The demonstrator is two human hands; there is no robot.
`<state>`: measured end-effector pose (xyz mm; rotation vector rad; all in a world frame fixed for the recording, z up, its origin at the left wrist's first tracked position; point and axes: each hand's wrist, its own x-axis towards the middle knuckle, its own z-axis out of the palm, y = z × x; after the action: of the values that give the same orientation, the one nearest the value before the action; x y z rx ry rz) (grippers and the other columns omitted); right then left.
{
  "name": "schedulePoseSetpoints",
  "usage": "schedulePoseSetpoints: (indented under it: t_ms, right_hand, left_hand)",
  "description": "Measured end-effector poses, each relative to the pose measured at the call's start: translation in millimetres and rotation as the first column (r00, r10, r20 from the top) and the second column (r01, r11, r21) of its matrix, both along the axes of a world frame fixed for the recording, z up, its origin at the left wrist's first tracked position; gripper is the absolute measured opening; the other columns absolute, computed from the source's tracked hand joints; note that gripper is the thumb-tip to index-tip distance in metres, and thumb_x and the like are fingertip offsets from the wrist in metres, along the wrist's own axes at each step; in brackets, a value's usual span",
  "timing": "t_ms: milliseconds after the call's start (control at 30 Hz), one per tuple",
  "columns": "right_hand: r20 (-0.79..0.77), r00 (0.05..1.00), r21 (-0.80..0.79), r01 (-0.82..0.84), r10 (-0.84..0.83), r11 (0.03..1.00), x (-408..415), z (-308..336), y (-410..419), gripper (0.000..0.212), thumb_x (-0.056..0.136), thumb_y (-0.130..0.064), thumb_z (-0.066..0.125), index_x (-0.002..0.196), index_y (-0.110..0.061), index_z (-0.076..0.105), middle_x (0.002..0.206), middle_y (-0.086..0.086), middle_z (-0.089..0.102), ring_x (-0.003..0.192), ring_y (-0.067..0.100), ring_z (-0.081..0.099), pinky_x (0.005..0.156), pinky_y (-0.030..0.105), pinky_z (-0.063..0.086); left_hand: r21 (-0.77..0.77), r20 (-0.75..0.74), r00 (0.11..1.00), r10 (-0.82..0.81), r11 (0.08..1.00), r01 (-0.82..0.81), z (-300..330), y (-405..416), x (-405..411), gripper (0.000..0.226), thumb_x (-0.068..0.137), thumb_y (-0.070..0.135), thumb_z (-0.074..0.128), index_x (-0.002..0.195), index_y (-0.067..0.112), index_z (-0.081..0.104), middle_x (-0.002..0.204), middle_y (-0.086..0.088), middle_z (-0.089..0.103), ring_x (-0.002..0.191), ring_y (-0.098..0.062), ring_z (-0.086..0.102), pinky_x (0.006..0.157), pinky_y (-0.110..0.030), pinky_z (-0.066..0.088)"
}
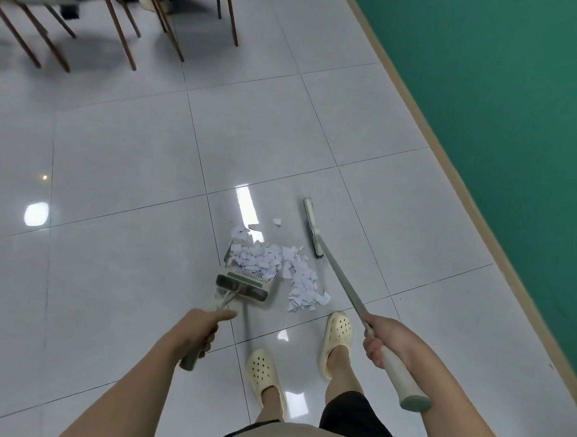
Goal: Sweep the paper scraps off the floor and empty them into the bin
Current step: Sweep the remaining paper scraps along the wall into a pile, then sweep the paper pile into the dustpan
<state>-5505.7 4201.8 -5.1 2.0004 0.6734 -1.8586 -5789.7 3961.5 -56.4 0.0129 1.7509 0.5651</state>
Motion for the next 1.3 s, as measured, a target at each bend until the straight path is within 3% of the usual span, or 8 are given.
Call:
schedulePoseSetpoints:
  t_ms: [200, 400, 567, 667, 767, 900, 1000, 1300]
  right_hand:
    - [-0.030, 1.000, 0.015, 0.008, -0.008, 1.000, -7.3, 2.1, -14.8, 0.040, 0.098, -0.037, 0.052, 0.066, -0.014, 0.043, 0.050, 0.000, 0.037, 0.029, 0.007, 0.029, 0.031, 0.012, 0.026]
    - [-0.048, 0.997, 0.041, -0.052, 0.054, 0.998, -17.3, -5.2, -31.9, 0.034, 0.098, -0.033, 0.052, 0.072, -0.011, 0.052, 0.048, 0.003, 0.040, 0.029, 0.012, 0.032, 0.030, 0.016, 0.028]
    - [-0.026, 0.992, 0.060, -0.119, 0.121, 0.991, -26.2, 5.7, -44.2, 0.029, 0.097, -0.024, 0.050, 0.070, -0.013, 0.044, 0.047, 0.001, 0.036, 0.028, 0.011, 0.029, 0.031, 0.014, 0.026]
    - [0.048, 0.903, 0.201, -0.428, 0.427, 0.881, -22.2, 15.3, -50.9, 0.025, 0.097, -0.023, 0.049, 0.082, -0.004, 0.053, 0.048, 0.007, 0.044, 0.031, 0.017, 0.037, 0.036, 0.017, 0.034]
    - [0.110, 0.796, 0.280, -0.599, 0.595, 0.750, -9.1, 11.5, -46.8, 0.023, 0.095, -0.021, 0.051, 0.090, 0.001, 0.055, 0.050, 0.011, 0.050, 0.032, 0.020, 0.045, 0.041, 0.021, 0.040]
    - [0.114, 0.776, 0.271, -0.625, 0.620, 0.732, 2.0, 9.3, -22.7, 0.022, 0.094, -0.018, 0.054, 0.087, 0.003, 0.055, 0.050, 0.012, 0.050, 0.035, 0.021, 0.044, 0.042, 0.024, 0.039]
    - [0.110, 0.750, 0.297, -0.651, 0.652, 0.699, 10.4, 6.9, -7.5, 0.019, 0.092, -0.015, 0.053, 0.088, 0.004, 0.055, 0.052, 0.013, 0.050, 0.037, 0.022, 0.045, 0.044, 0.027, 0.041]
    - [0.074, 0.665, 0.262, -0.732, 0.743, 0.629, 30.4, 15.5, 14.9, 0.016, 0.086, -0.010, 0.046, 0.096, 0.001, 0.054, 0.051, 0.013, 0.055, 0.038, 0.022, 0.049, 0.052, 0.031, 0.043]
  left_hand:
    - [-0.176, 0.321, 0.886, 0.334, 0.941, -0.290, -6.7, -62.3, 27.3, 0.072, 0.077, 0.080, 0.057, 0.057, 0.011, 0.053, 0.064, -0.011, 0.049, 0.056, -0.022, 0.048, 0.065, -0.032, 0.047]
    - [-0.123, 0.426, 0.803, 0.418, 0.906, -0.406, -29.3, -95.9, 56.2, 0.044, 0.081, 0.034, 0.075, 0.099, -0.004, 0.064, 0.074, -0.012, 0.056, 0.068, -0.028, 0.057, 0.074, -0.039, 0.050]
    - [-0.194, 0.463, 0.829, 0.315, 0.948, -0.253, -46.2, -100.9, 86.3, 0.029, 0.080, 0.006, 0.070, 0.105, -0.003, 0.061, 0.084, -0.011, 0.067, 0.076, -0.027, 0.066, 0.076, -0.037, 0.052]
    - [-0.309, 0.364, 0.876, 0.317, 0.928, -0.208, -58.7, -107.8, 108.1, 0.041, 0.081, -0.012, 0.062, 0.121, -0.010, 0.051, 0.098, -0.021, 0.076, 0.081, -0.032, 0.075, 0.065, -0.037, 0.055]
    - [-0.337, 0.154, 0.944, 0.292, 0.914, -0.228, -73.4, -110.3, 140.3, 0.019, 0.092, -0.014, 0.048, 0.111, -0.018, 0.050, 0.073, -0.026, 0.069, 0.059, -0.033, 0.065, 0.057, -0.036, 0.053]
    - [-0.349, -0.093, 0.958, 0.273, 0.892, -0.288, -72.5, -102.0, 180.6, 0.010, 0.091, 0.000, 0.061, 0.084, -0.007, 0.058, 0.056, -0.012, 0.052, 0.047, -0.027, 0.052, 0.051, -0.031, 0.045]
    - [-0.373, -0.199, 0.966, 0.167, 0.898, -0.232, -67.6, -89.2, 209.4, 0.014, 0.089, 0.013, 0.062, 0.078, 0.007, 0.055, 0.070, -0.007, 0.061, 0.062, -0.025, 0.062, 0.057, -0.029, 0.050]
    - [-0.339, -0.221, 0.965, 0.142, 0.917, -0.212, -62.4, -42.2, 239.9, 0.013, 0.080, 0.010, 0.063, 0.076, 0.004, 0.052, 0.070, -0.008, 0.058, 0.062, -0.024, 0.055, 0.051, -0.025, 0.036]
